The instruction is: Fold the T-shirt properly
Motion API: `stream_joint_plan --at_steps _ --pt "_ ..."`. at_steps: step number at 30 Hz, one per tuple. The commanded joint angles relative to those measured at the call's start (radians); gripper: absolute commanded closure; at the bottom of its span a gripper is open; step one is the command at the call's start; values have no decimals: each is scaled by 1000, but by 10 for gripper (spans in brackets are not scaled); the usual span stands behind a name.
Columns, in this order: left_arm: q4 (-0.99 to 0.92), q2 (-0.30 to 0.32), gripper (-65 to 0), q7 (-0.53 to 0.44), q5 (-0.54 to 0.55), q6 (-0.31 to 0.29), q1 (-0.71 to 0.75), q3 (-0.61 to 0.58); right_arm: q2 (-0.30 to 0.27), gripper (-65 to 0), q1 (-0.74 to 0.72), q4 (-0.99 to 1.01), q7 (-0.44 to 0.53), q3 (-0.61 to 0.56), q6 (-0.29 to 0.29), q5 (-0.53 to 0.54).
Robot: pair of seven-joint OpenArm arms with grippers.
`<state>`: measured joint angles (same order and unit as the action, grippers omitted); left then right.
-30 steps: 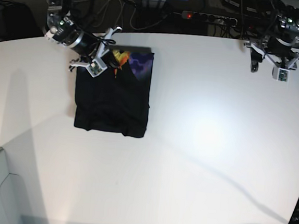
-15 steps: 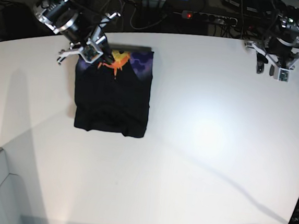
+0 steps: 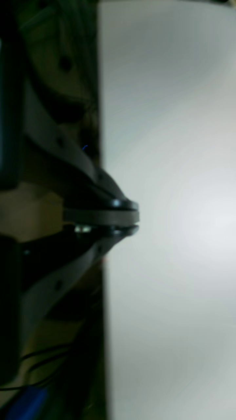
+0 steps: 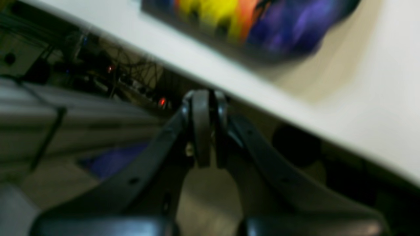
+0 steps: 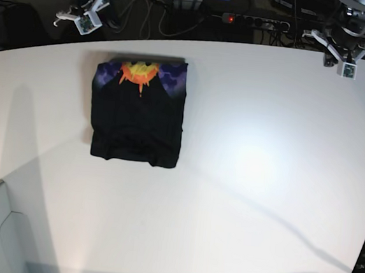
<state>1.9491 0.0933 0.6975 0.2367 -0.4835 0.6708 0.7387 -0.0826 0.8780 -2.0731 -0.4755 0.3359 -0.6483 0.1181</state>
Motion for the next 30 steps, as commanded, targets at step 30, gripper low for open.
stream_joint_plan --at_steps 30 --pt "-1453 107 0 -784 -6 193 -273 -617 45 -1 -428 1451 702 -59 255 -312"
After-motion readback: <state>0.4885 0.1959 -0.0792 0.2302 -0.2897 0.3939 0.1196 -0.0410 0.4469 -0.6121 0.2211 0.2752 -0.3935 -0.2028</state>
